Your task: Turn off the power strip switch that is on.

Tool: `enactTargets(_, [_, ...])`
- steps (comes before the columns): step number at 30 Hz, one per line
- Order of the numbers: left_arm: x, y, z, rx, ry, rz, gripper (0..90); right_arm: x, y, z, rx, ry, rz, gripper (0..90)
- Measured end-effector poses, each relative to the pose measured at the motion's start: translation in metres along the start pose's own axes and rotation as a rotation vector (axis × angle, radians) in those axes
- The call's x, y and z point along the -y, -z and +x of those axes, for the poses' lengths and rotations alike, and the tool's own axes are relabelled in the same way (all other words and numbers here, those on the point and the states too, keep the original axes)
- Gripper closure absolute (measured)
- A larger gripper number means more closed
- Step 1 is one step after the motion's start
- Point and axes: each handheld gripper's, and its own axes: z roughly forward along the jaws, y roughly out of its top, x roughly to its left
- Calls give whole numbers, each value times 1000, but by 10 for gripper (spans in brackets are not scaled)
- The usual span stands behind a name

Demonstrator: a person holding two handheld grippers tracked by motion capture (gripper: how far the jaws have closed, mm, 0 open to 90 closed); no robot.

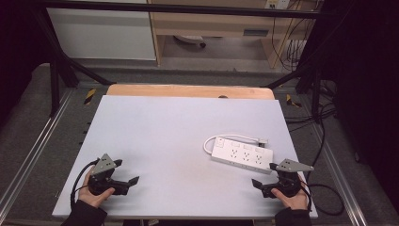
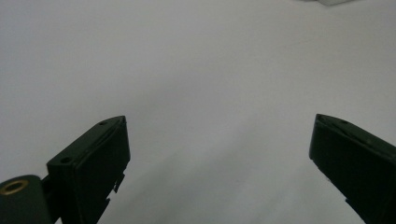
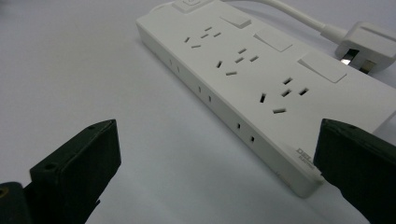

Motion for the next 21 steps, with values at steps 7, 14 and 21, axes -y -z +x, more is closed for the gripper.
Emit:
enactTargets(7, [0, 0, 0, -1, 5, -2, 54, -2, -1, 0, -1, -1, 3, 12])
enactTargets(14, [0, 0, 1, -4, 6, 0, 55, -4, -3, 1, -1, -6, 5, 12])
enactTargets(21, [0, 0, 1, -6, 8, -2, 56, -6, -4, 1, 1, -4, 6, 10])
